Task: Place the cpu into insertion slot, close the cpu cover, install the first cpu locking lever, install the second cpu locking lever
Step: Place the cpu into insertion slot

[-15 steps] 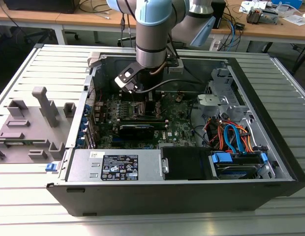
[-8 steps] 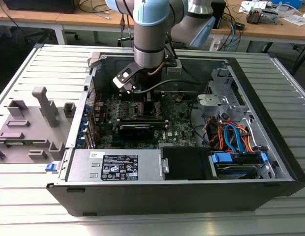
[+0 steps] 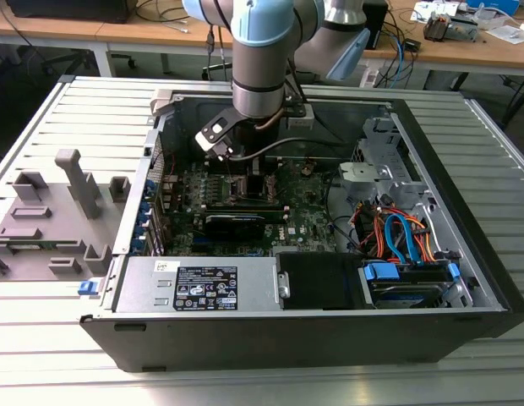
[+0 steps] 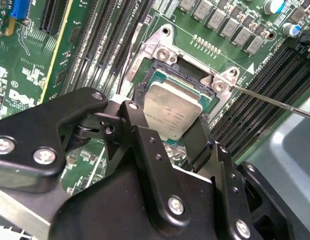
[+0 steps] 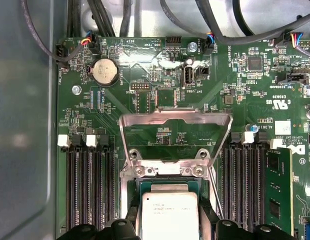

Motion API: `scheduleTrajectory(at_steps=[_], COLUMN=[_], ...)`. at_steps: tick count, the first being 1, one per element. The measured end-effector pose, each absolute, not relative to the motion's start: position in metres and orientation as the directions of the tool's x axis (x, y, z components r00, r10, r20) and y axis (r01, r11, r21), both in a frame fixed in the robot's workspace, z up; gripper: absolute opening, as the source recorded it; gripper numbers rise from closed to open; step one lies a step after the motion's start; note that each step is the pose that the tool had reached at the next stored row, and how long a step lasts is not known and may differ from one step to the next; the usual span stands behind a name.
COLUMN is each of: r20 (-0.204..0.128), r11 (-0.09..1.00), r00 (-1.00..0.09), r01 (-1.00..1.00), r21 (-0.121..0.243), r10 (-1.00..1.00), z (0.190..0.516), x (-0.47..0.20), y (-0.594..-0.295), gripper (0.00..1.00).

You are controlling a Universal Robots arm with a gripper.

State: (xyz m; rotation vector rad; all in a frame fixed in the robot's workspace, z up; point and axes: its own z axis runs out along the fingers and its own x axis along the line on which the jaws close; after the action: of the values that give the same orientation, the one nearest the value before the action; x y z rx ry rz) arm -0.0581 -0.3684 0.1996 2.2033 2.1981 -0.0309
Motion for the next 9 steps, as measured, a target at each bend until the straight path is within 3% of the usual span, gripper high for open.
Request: scheduleTrajectory(at_steps=[9], r20=[-0.035], r11=[-0.002], r00=[0.002], r01=[1.0], r21=[0.007], r10=[0.999], z=[0.1963], x=[-0.0579], y=[-0.3683], gripper=[0.55])
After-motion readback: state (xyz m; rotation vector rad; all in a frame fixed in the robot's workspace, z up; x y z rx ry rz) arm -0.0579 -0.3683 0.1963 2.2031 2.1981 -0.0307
